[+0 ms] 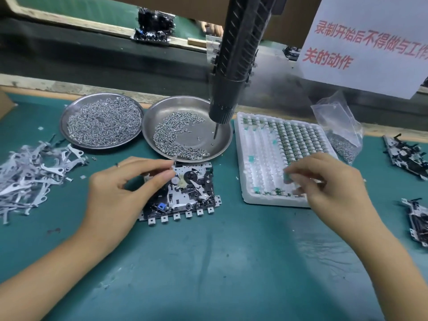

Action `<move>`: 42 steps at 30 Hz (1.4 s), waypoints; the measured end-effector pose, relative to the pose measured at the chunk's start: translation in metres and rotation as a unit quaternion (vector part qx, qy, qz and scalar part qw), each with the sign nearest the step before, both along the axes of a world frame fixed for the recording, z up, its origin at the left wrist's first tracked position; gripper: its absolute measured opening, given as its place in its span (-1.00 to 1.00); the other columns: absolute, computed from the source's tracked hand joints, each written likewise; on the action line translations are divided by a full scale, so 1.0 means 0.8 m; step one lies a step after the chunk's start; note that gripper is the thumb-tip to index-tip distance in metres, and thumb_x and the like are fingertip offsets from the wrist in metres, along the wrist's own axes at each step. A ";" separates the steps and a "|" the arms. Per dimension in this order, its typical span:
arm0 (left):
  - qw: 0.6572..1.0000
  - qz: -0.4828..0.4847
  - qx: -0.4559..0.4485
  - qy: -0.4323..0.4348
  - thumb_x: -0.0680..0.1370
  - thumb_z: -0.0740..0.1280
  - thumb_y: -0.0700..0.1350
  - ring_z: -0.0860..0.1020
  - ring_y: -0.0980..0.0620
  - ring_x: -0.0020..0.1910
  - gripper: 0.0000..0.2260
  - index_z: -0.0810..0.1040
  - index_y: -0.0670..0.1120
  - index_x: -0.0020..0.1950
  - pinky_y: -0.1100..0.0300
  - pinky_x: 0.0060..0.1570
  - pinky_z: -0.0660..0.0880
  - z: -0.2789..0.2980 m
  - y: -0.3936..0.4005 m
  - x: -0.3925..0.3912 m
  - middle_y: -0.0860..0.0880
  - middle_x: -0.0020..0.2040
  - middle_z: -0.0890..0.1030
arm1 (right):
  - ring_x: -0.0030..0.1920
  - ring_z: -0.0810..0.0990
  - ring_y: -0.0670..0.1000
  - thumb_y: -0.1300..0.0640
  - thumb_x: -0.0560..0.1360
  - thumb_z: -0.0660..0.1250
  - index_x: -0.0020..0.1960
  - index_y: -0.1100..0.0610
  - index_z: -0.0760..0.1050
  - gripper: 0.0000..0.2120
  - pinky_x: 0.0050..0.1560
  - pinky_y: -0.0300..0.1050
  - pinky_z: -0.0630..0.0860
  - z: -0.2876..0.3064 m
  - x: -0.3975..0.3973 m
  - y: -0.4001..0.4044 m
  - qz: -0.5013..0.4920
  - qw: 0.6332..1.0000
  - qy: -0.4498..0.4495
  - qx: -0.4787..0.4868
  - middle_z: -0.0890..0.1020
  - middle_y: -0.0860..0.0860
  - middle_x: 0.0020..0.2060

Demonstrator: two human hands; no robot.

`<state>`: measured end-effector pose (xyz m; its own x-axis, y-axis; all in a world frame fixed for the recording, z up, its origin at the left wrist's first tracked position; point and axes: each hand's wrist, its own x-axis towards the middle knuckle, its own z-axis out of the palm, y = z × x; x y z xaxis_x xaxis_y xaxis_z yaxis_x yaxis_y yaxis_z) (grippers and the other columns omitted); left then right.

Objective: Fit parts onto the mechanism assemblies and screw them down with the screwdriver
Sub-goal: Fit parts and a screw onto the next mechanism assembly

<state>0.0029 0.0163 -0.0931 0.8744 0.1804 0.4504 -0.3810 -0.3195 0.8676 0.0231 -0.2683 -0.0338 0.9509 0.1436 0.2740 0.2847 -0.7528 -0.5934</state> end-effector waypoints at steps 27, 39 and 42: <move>0.995 -0.085 -0.039 0.030 0.40 0.44 -0.01 0.61 0.09 -0.13 -0.86 0.68 0.08 -0.05 0.31 -0.04 0.46 -0.005 0.001 -0.001 0.08 -0.14 0.67 | 0.00 0.67 -0.01 0.32 0.35 0.47 -0.06 0.24 0.67 -0.84 0.00 -0.23 0.57 -0.043 0.005 0.138 0.128 0.881 0.205 0.406 0.71 0.04 -0.07; 0.994 -0.096 -0.025 0.034 0.38 0.49 -0.04 0.57 0.17 -0.18 -0.89 0.69 0.07 -0.10 0.35 -0.07 0.45 -0.004 0.000 0.001 0.18 -0.18 0.66 | -0.06 0.68 -0.04 0.32 0.38 0.46 -0.09 0.19 0.68 -0.88 -0.03 -0.23 0.59 -0.043 0.002 0.141 0.132 0.883 0.200 0.403 0.71 0.01 -0.11; 0.994 -0.099 -0.025 0.030 0.39 0.47 -0.02 0.58 0.16 -0.17 -0.89 0.69 0.07 -0.09 0.35 -0.07 0.45 -0.003 0.000 0.001 0.16 -0.18 0.65 | -0.08 0.69 -0.02 0.31 0.39 0.45 -0.05 0.13 0.67 -0.83 -0.04 -0.23 0.59 -0.044 0.001 0.141 0.142 0.877 0.204 0.411 0.72 0.01 -0.14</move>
